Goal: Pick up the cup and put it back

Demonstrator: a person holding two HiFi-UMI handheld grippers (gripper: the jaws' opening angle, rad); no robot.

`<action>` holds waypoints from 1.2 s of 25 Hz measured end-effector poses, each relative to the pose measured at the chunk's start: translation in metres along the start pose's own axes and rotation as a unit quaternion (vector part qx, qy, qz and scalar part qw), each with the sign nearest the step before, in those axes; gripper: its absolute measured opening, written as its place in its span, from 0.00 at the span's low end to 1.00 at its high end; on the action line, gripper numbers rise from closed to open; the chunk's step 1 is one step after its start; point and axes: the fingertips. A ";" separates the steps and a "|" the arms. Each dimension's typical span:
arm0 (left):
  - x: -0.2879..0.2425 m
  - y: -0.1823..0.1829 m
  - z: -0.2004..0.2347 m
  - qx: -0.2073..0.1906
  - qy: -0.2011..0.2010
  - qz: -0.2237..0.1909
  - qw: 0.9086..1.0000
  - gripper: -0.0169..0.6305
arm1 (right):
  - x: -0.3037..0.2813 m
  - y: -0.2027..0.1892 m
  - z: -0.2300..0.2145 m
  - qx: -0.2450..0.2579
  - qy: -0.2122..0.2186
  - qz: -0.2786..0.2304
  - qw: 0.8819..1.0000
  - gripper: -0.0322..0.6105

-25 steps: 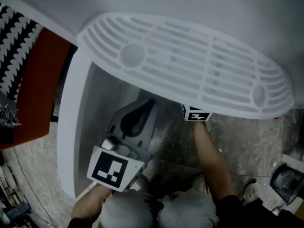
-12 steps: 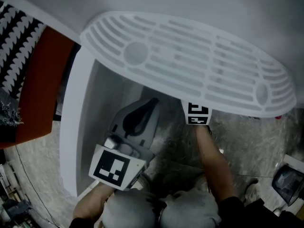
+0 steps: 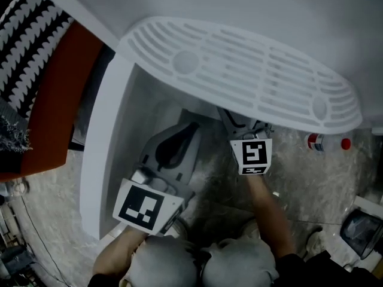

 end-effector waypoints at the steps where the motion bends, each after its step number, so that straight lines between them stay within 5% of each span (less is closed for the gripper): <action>1: 0.000 0.002 -0.001 -0.003 -0.001 -0.006 1.000 0.05 | 0.007 0.004 0.001 -0.001 0.003 -0.003 1.000 0.63; 13: 0.008 0.017 -0.002 -0.012 0.028 -0.031 0.999 0.05 | 0.091 0.109 -0.003 -0.012 0.026 -0.061 0.998 0.61; 24: 0.025 0.037 -0.022 -0.022 0.019 -0.054 0.998 0.05 | 0.144 0.167 -0.007 0.009 0.021 -0.109 0.994 0.14; 30: 0.028 0.039 -0.024 -0.027 0.014 -0.056 0.998 0.05 | 0.148 0.162 -0.009 -0.002 0.015 -0.086 0.996 0.07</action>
Point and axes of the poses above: the fingertips, and each gripper's own axes: x backward along the fingers, z to its left, y out of its top, and after that the axes turned 12 degrees about x, right-handed
